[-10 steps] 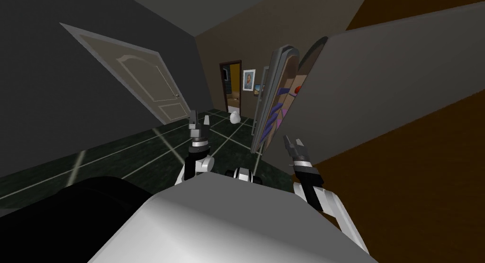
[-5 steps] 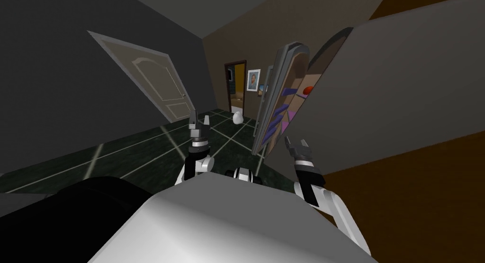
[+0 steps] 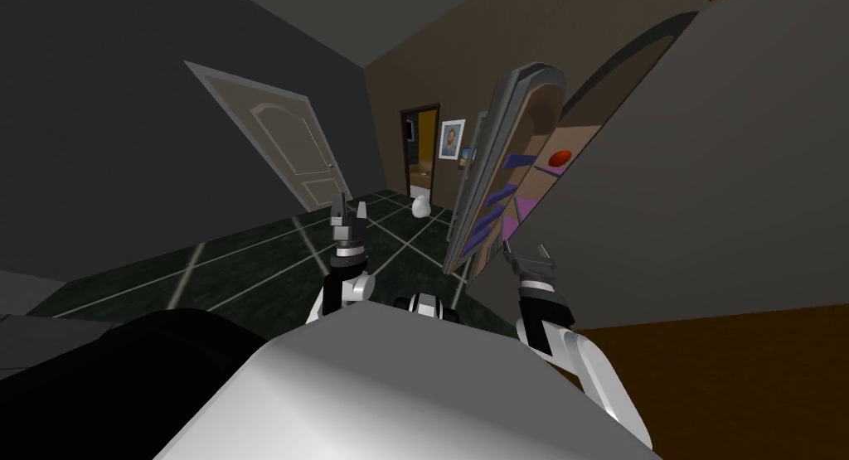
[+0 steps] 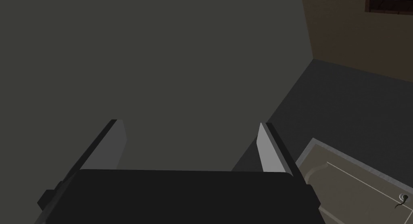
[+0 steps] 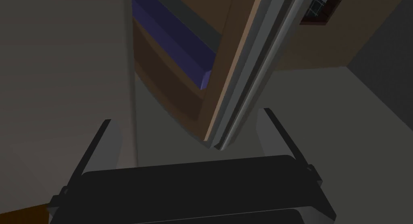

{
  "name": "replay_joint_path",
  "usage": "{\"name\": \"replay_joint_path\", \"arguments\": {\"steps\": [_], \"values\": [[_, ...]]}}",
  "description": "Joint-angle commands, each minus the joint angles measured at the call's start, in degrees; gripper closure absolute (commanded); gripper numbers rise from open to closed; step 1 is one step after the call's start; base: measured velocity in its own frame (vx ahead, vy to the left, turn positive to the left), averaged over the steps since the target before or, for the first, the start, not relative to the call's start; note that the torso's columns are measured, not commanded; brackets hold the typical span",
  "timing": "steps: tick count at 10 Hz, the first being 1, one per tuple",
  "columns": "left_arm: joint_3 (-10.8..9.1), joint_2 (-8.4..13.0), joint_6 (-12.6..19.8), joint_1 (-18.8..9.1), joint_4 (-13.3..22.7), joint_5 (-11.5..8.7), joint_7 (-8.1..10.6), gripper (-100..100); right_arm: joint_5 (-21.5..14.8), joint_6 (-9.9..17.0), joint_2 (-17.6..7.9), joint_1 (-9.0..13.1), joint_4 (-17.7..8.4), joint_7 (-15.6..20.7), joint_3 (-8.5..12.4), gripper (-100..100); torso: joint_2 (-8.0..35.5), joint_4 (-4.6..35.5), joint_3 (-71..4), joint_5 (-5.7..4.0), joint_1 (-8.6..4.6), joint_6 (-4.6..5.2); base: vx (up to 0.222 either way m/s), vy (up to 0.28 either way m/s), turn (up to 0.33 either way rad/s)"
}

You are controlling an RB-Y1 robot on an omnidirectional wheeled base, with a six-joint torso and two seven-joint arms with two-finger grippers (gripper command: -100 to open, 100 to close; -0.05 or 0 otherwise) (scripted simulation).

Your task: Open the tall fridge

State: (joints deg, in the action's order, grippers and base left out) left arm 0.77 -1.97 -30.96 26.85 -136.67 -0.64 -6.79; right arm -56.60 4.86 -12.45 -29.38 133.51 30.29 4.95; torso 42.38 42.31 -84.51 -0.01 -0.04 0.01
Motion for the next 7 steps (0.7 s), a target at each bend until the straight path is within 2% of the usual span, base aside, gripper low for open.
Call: {"name": "replay_joint_path", "arguments": {"steps": [1, 2, 3, 4, 5, 7], "values": [[0.0, 0.0, 0.0, 0.0, 0.0, 0.0, 0.0, 0, -3.96, 2.73, 0.08, 0.2, 0.15, 2.62, 0.16, -100, 0.08, 0.02, 0.05, 0.01, 0.04, 0.01, 0.056, 0.008, 0.127], [0.0, 0.0, 0.0, -0.01, 0.0, 0.0, 0.0, 0, -5.37, 2.73, 0.08, 0.2, 0.15, 2.62, 0.16, -100, -0.07, -0.01, -0.03, 0.02, 0.08, -0.04, 0.066, 0.003, 0.095], [0.0, 0.0, 0.0, 0.0, 0.0, 0.0, 0.0, 0, -7.24, 4.87, 0.14, 0.31, 0.29, 4.79, 0.4, -100, -0.15, -0.04, -0.09, 0.02, 0.05, 0.0, 0.082, 0.0, 0.145], [0.0, 0.0, 0.0, 0.0, 0.0, 0.0, 0.0, 0, -8.85, 4.87, 0.14, 0.31, 0.29, 4.79, 0.4, -100, -0.21, -0.06, -0.12, 0.01, 0.03, -0.02, 0.09, 0.008, 0.068], [0.0, 0.0, 0.0, 0.0, 0.0, 0.0, 0.0, 0, -10.63, 6.94, 0.21, 0.41, 0.39, 6.9, 0.66, -100, -0.19, -0.05, -0.11, 0.02, 0.06, 0.0, 0.106, 0.009, 0.139], [0.0, 0.0, 0.0, 0.0, 0.0, 0.0, 0.0, 0, -12.63, 6.94, 0.21, 0.41, 0.39, 6.9, 0.66, -100, -0.1, -0.03, -0.06, 0.01, 0.02, 0.0, 0.069, -0.002, 0.031]]}}
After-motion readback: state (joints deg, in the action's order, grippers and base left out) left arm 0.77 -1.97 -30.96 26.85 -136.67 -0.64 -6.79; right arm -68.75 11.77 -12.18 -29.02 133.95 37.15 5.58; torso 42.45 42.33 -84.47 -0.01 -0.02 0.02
